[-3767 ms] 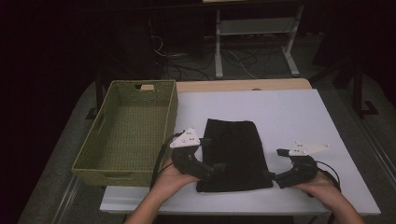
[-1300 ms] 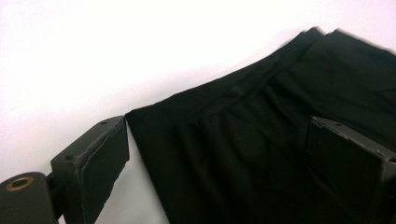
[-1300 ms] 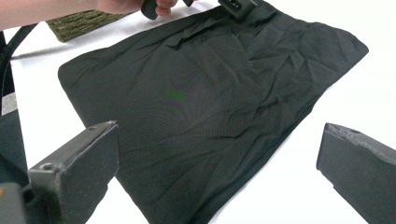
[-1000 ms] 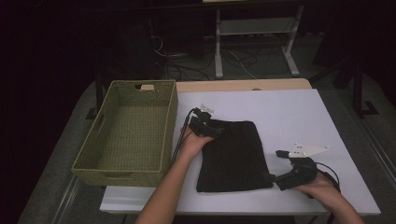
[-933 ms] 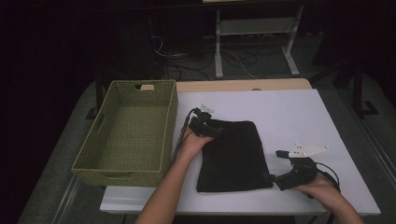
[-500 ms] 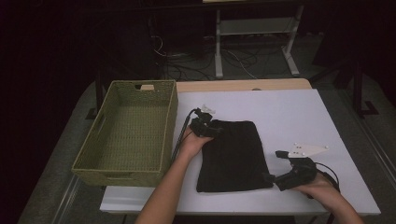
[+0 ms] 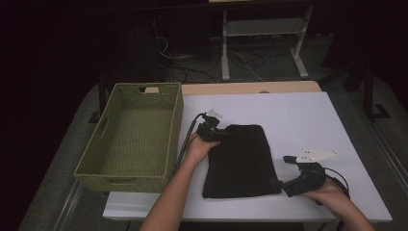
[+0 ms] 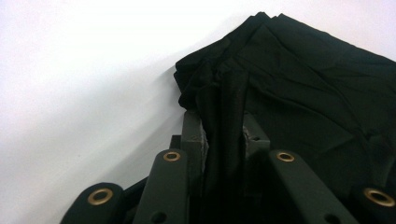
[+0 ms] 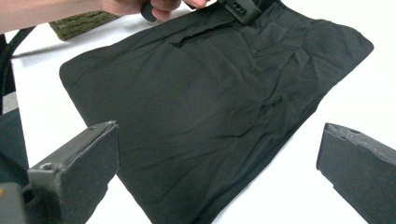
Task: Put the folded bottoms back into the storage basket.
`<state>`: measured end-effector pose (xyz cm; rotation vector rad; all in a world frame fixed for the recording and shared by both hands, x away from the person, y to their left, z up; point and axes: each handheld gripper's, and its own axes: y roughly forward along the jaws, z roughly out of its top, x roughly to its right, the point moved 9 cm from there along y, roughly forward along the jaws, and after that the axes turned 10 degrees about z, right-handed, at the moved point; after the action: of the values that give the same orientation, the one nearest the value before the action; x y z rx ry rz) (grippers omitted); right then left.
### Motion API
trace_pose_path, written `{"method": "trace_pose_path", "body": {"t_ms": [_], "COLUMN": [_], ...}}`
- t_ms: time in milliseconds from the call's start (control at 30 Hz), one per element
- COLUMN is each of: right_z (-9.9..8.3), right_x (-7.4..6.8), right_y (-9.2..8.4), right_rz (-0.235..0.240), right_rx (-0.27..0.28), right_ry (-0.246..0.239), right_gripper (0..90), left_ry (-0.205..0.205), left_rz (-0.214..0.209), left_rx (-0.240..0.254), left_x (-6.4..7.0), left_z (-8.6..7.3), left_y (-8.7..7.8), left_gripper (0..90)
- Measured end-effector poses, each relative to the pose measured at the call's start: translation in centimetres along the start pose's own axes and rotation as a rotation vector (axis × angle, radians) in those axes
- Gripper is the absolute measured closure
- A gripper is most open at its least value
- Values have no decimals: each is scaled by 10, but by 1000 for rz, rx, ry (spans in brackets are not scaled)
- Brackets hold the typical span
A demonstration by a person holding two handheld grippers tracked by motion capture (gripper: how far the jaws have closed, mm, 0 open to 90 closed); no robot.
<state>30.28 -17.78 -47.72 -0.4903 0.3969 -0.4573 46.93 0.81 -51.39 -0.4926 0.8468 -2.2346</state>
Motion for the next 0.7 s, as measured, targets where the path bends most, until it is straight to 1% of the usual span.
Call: {"method": "trace_pose_path", "body": {"t_ms": [67,167,267,333,467,533,567,600,700], "right_z": [0,-3,-9,-16,-27,-33,-35,-36,-41], "right_x": [-1,-2,-3,-6,-12,-14,-13,-12,-10], "right_y": [-1,-5,-6,-5,-1,2,4,5,8], "right_rz": [-13,-30,-46,-36,-28,-32,-44,-51,-49], "right_rx": [-2,-3,-10,-36,-81,-114,-125,-132,-148], "right_ry": [1,8,12,23,37,24,14,13,12], "right_gripper": [0,34,95,130,169,202,221,239,289], "left_ry": [-8,-11,-15,-15,-16,-16,-16,-17,-19], "left_rz": [-5,-4,-2,-1,0,2,3,3,3], "left_rx": [0,-3,-6,-8,-5,-5,-5,-6,-5], "left_x": [0,0,0,0,0,0,0,0,0], "left_z": [0,0,0,0,0,0,0,0,0], "left_y": [0,0,0,0,0,0,0,0,0], "left_gripper": [773,781,785,786,787,789,788,789,789]}}
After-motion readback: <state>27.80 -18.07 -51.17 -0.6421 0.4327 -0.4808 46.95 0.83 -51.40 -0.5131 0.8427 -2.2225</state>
